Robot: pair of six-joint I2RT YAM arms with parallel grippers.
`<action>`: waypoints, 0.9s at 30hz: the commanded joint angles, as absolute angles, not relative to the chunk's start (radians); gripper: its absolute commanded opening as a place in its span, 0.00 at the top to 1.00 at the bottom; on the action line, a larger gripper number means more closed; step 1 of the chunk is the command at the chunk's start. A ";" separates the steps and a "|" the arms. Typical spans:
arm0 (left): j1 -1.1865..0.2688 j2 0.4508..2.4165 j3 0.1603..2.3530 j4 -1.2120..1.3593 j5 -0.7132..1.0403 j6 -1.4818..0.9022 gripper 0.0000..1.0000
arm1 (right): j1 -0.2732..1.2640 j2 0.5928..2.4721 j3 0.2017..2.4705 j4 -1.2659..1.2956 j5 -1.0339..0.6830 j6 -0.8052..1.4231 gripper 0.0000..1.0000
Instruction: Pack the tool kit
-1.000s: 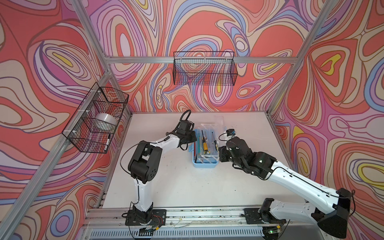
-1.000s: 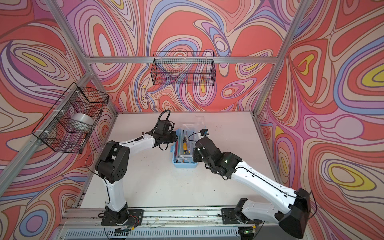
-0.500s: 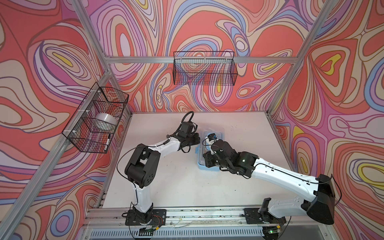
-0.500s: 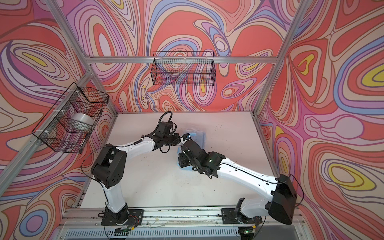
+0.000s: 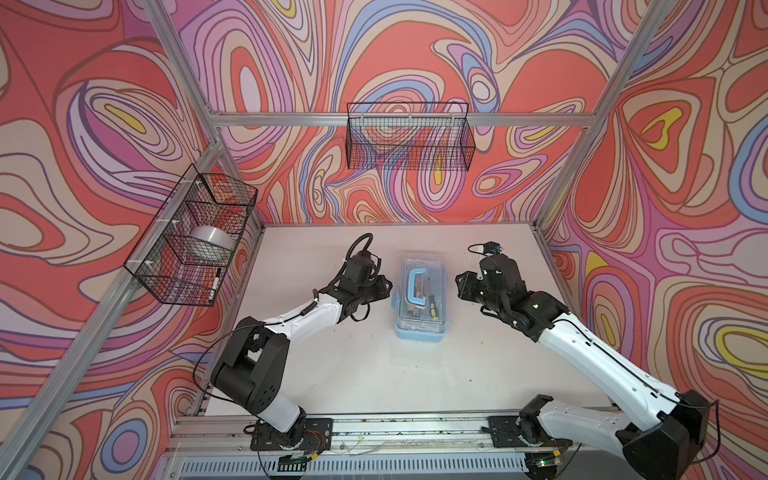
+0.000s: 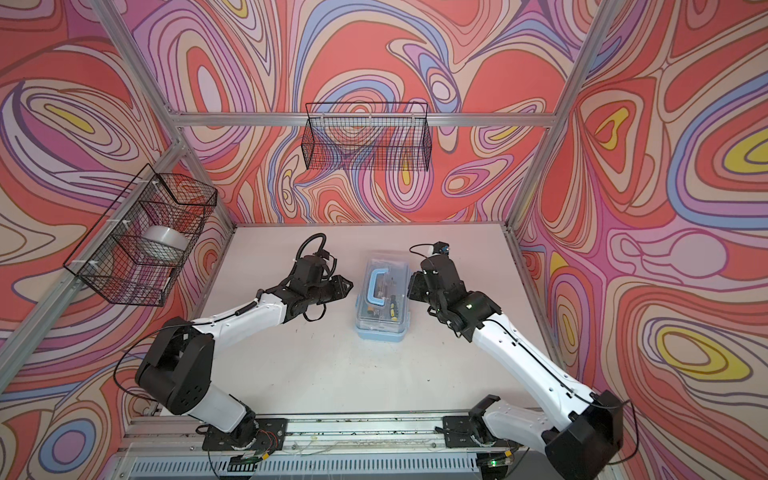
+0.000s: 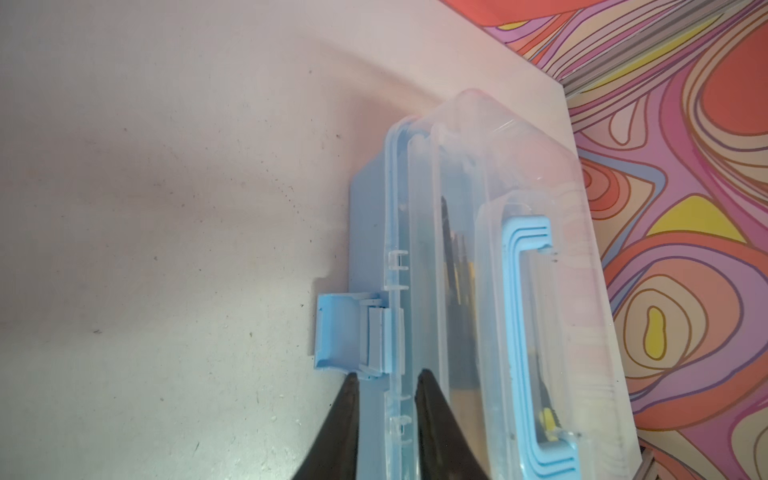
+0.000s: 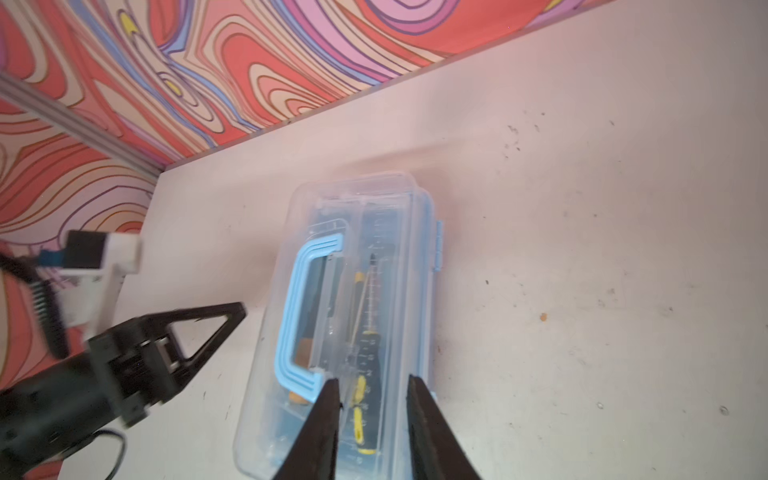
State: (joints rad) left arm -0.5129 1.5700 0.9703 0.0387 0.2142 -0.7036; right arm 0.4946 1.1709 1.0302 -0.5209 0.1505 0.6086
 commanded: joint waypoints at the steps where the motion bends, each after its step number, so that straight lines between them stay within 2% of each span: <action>1: -0.520 1.570 0.967 0.086 0.248 -0.701 0.72 | 0.411 1.242 0.991 -0.477 0.044 0.605 0.70; 13: -0.575 1.612 0.935 0.126 0.294 -0.717 0.74 | 0.364 1.522 1.035 -0.322 -0.067 0.586 0.71; 27: -0.669 1.562 0.928 0.087 0.255 -0.702 0.75 | 0.365 1.550 1.033 -0.267 -0.152 0.551 0.72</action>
